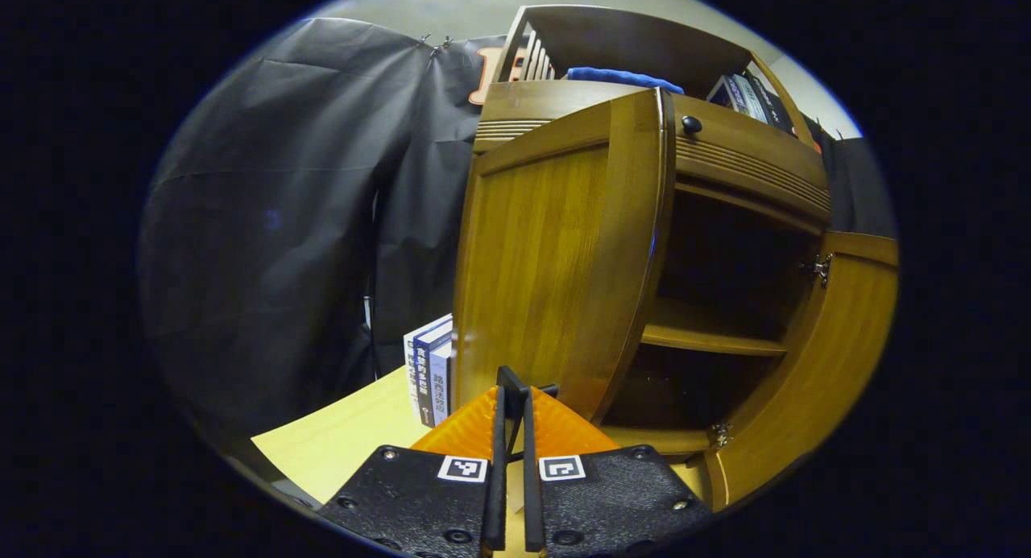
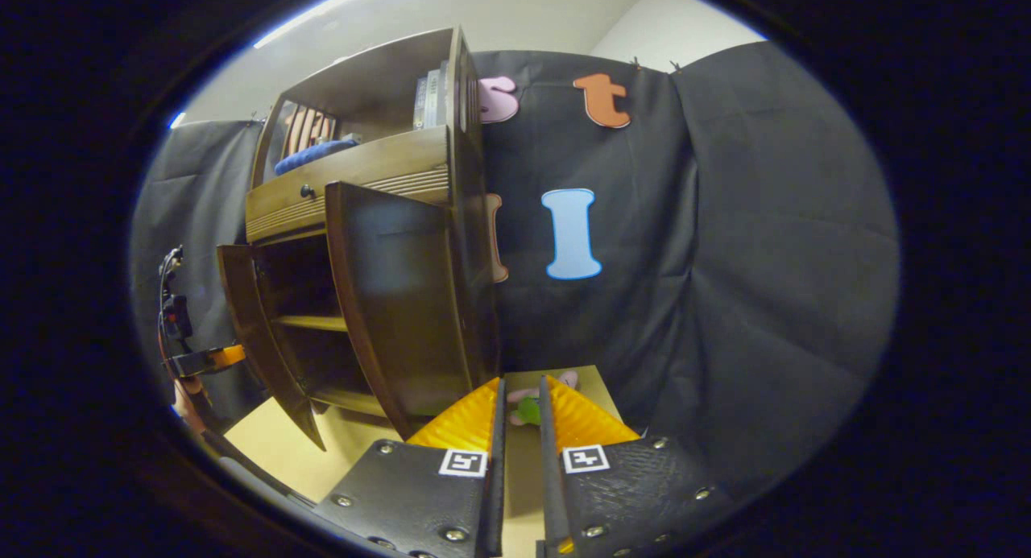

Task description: Open the right door of the double-door shoe cabinet with the right hand, and open the left door with the left hand.

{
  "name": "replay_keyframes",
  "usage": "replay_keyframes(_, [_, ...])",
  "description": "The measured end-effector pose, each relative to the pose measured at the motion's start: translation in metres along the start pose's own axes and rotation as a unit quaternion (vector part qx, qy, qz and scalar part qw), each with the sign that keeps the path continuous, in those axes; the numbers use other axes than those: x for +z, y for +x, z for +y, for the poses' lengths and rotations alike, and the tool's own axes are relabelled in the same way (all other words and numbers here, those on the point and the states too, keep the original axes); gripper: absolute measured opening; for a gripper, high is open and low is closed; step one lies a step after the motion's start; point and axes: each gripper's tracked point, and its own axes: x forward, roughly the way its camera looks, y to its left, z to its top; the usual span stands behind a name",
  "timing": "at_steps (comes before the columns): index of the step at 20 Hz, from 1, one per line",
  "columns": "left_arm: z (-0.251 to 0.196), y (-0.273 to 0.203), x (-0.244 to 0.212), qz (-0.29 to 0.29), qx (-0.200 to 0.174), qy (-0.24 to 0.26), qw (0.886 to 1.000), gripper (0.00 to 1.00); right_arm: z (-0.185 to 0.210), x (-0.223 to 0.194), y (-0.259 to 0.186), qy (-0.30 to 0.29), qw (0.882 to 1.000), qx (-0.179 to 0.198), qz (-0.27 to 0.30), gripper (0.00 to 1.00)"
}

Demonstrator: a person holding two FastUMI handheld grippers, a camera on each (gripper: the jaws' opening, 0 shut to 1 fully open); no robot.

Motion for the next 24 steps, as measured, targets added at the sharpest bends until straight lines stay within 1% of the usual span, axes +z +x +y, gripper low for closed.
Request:
replay_keyframes(3, [0.016, -0.006, 0.002, -0.002, 0.006, 0.0, 1.0, 0.07, 0.01, -0.002, 0.007, 0.001, 1.0, 0.013, 0.002, 0.2])
replay_keyframes(5, [0.031, -0.011, 0.003, -0.004, 0.017, 0.005, 1.0, 0.05, 0.016, -0.004, 0.011, 0.002, 1.0, 0.019, 0.004, 0.2])
replay_keyframes(6, [0.039, -0.012, 0.004, -0.005, 0.021, 0.009, 1.0, 0.0, 0.017, -0.004, 0.012, 0.004, 1.0, 0.021, 0.004, 0.2])
replay_keyframes(7, [0.045, -0.014, 0.005, -0.004, 0.021, 0.013, 1.0, 0.0, 0.019, -0.006, 0.013, 0.004, 1.0, 0.022, 0.005, 0.2])
replay_keyframes(8, [0.05, -0.015, 0.006, -0.004, 0.019, 0.012, 1.0, 0.03, 0.02, -0.007, 0.013, 0.005, 1.0, 0.023, 0.005, 0.2])
replay_keyframes(13, [0.07, -0.017, 0.009, -0.004, -0.01, 0.008, 1.0, 0.03, 0.022, -0.009, 0.015, 0.005, 1.0, 0.018, 0.008, 0.2])
replay_keyframes(18, [0.111, -0.017, 0.016, -0.001, 0.003, 0.014, 1.0, 0.03, 0.023, -0.012, 0.019, 0.006, 1.0, 0.008, 0.012, 0.2])
replay_keyframes(19, [0.116, -0.016, 0.017, 0.001, 0.0, 0.011, 1.0, 0.03, 0.024, -0.013, 0.021, 0.007, 1.0, 0.006, 0.013, 0.2])
replay_keyframes(20, [0.12, -0.016, 0.018, 0.001, -0.004, 0.008, 1.0, 0.0, 0.025, -0.013, 0.021, 0.009, 1.0, 0.006, 0.013, 0.2])
replay_keyframes(23, [0.13, -0.013, 0.019, 0.004, -0.014, 0.01, 1.0, 0.03, 0.029, -0.015, 0.022, 0.009, 1.0, 0.0, 0.014, 0.2])
replay_keyframes(24, [0.133, -0.013, 0.02, 0.005, -0.013, 0.014, 1.0, 0.0, 0.03, -0.014, 0.023, 0.01, 1.0, -0.001, 0.014, 0.2])
